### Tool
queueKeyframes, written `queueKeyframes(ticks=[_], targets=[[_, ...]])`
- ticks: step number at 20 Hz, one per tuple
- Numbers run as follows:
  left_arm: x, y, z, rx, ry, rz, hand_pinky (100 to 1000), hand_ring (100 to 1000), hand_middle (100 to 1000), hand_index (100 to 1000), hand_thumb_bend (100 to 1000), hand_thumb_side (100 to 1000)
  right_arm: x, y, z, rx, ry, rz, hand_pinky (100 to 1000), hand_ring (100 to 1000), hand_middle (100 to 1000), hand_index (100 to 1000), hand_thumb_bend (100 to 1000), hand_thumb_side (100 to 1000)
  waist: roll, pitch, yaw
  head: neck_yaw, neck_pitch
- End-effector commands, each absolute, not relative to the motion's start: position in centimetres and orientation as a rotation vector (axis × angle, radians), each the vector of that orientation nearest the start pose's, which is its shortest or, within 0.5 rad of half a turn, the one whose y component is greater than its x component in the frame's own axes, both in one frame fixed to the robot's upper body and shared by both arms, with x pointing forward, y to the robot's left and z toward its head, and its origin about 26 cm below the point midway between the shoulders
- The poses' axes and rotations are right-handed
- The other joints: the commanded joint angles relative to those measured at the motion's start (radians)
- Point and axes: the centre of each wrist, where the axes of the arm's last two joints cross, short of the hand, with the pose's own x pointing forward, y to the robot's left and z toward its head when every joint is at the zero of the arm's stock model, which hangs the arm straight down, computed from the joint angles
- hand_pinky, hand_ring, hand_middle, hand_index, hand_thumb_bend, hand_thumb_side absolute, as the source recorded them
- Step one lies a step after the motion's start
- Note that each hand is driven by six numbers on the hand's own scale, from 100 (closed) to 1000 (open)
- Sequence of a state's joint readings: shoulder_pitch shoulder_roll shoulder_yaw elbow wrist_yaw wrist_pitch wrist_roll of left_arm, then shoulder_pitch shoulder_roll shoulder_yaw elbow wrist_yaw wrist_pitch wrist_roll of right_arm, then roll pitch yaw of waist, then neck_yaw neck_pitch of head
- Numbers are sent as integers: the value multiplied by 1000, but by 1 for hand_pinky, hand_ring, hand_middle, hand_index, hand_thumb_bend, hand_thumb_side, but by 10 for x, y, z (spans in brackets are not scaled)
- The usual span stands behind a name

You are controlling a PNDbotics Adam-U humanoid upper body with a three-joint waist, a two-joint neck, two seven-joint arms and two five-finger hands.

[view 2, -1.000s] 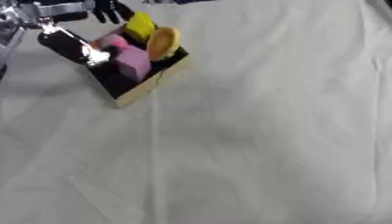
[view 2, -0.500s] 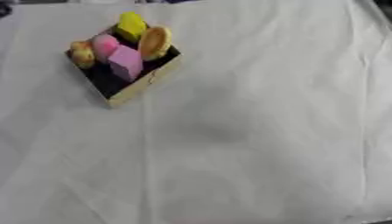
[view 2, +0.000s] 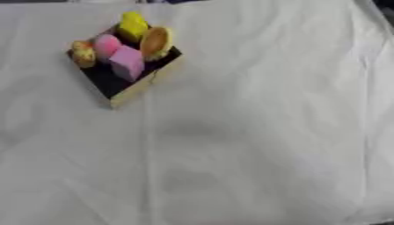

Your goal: Pick up objects on the table and place them in the box.

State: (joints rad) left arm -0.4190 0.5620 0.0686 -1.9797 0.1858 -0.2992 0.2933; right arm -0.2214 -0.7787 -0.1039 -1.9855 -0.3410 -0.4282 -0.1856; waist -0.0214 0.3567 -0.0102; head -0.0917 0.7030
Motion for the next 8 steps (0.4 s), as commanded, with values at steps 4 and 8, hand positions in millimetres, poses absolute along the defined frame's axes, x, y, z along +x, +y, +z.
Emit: queueKeyframes(ticks=[4, 8], targets=[[295, 315, 249, -298, 3471, 103, 711, 691, 677, 817, 100, 578, 281, -345, 258, 190, 3481, -564, 941, 839, 659, 813, 100, 470, -16, -40, 5, -3, 6], [292, 319, 240, -290, 3456, 75, 716, 697, 683, 820, 100, 559, 282, -345, 258, 148, 3414, -639, 950, 869, 705, 845, 100, 470, -15, -43, 7, 2, 18]])
